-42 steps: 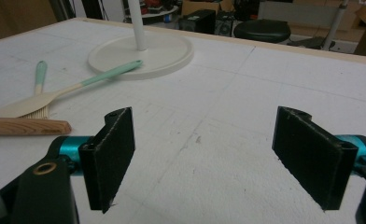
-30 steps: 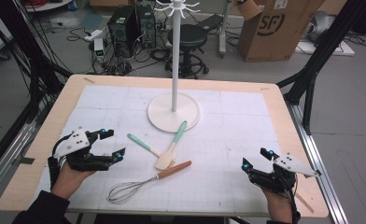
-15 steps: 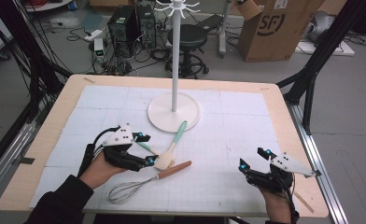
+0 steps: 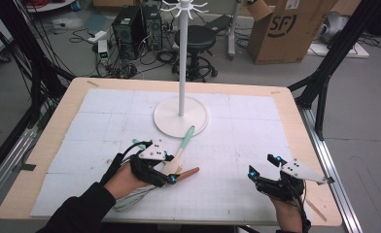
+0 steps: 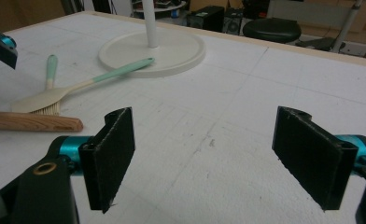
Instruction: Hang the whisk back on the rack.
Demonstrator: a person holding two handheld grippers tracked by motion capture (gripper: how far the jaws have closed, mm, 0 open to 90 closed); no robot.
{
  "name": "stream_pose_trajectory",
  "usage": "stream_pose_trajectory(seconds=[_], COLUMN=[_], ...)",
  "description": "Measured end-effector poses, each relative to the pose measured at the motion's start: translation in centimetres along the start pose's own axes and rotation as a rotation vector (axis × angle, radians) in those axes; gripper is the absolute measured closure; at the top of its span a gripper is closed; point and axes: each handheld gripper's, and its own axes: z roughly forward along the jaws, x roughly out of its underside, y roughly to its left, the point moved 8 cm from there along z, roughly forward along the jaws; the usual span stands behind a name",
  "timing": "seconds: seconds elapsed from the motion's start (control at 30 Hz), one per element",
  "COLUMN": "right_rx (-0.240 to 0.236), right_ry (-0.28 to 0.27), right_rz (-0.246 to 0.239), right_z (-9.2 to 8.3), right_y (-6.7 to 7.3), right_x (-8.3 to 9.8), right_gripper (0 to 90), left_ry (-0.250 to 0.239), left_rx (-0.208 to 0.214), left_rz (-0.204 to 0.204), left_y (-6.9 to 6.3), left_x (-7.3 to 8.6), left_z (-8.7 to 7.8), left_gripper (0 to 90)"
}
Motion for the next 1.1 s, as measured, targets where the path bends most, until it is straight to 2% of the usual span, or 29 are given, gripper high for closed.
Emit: stream_pose_trajectory(seconds=[0.1, 0.3, 0.4, 0.5, 0.57, 0.77, 1.1], right_rx=[-0.001, 0.001, -0.001, -0.003, -0.003, -0.009, -0.011], right_ry=[0.005, 0.014, 0.021, 0.020, 0.021, 0.027, 0.027], right_rz=[-0.002, -0.011, -0.010, -0.013, -0.014, -0.013, -0.008], right_z=[0.0, 0.3, 0.5, 0.5, 0.6, 0.8, 0.8], right_y=[0.1, 0.2, 0.3, 0.3, 0.2, 0.3, 0.4], right_x=[0.1, 0.2, 0.3, 0.3, 0.3, 0.4, 0.5], right_gripper=[20.3, 20.3, 20.3, 20.3, 20.3, 20.3, 20.3], left_ry=[0.064, 0.163, 0.195, 0.220, 0.253, 0.307, 0.319], left_rx=[0.010, 0.019, 0.011, 0.004, -0.005, -0.031, -0.026], left_rz=[-0.004, 0.021, 0.015, 0.022, 0.034, 0.071, 0.017], left_y=[-0.2, -0.4, -0.6, -0.8, -0.9, -1.3, -1.1], left_x=[0.7, 1.8, 2.1, 2.4, 2.7, 3.3, 3.2], left_z=[0.6, 1.5, 1.6, 1.8, 1.8, 2.4, 2.4], left_gripper=[43.8, 47.6, 52.3, 54.8, 56.1, 66.5, 69.7])
